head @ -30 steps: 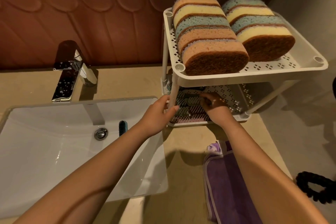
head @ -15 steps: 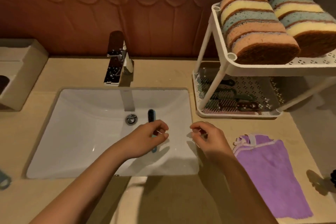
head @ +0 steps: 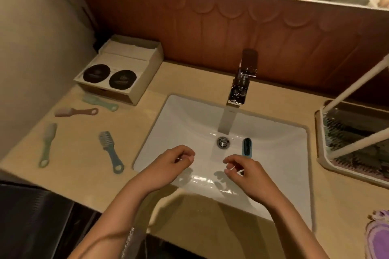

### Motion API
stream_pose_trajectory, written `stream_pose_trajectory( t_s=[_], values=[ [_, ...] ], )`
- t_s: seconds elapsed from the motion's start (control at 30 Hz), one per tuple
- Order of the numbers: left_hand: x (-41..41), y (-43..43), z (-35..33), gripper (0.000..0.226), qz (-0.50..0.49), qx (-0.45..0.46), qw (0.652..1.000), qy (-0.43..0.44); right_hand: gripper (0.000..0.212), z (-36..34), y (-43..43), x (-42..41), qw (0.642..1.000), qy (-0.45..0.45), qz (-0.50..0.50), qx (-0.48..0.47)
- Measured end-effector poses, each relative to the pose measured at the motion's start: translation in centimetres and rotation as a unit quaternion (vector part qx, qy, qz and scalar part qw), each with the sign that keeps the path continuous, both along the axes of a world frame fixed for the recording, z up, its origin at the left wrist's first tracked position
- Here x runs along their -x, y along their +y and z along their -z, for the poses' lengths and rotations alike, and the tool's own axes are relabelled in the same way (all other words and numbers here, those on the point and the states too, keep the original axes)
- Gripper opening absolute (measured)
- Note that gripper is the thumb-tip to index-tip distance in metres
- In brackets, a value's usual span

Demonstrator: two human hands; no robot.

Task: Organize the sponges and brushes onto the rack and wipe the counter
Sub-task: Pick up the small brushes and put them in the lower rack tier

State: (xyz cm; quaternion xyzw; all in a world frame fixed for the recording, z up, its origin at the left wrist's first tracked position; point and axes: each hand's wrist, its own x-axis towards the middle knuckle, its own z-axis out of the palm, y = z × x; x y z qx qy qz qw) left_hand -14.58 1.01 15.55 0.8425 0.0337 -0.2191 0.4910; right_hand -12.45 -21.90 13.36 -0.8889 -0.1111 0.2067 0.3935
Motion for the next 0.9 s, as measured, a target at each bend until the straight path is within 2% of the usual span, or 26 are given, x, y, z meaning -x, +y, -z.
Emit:
stream_pose_trajectory(
  t_s=[0.27, 0.47, 0.53, 0.77, 0.9],
  values=[
    [2.3, 9.3, 2.6, 0.011, -0.114, -0.031, 0.993, 0.016, 0.020, 0.8, 11.9, -1.5, 0.990, 0.032, -0.132, 0.029],
    [3.8, 16.0, 4.7, 0.014, -0.219, -0.046, 0.974, 0.037, 0.028, 1.9, 21.2, -1.7, 0.976, 0.006, -0.192, 0.105],
    [4.4, 18.3, 5.2, 0.007, -0.259, -0.080, 0.962, 0.038, 0.029, 2.1, 24.5, -1.9, 0.969, -0.008, -0.204, 0.136],
    [5.2, 24.9, 5.6, 0.016, -0.423, -0.165, 0.891, -0.003, 0.028, 3.2, 31.2, -3.1, 0.949, -0.050, -0.189, 0.248],
    [5.0, 28.0, 6.2, 0.020, -0.458, -0.241, 0.855, -0.003, 0.029, 4.0, 33.0, -3.0, 0.932, -0.073, -0.206, 0.289]
  ],
)
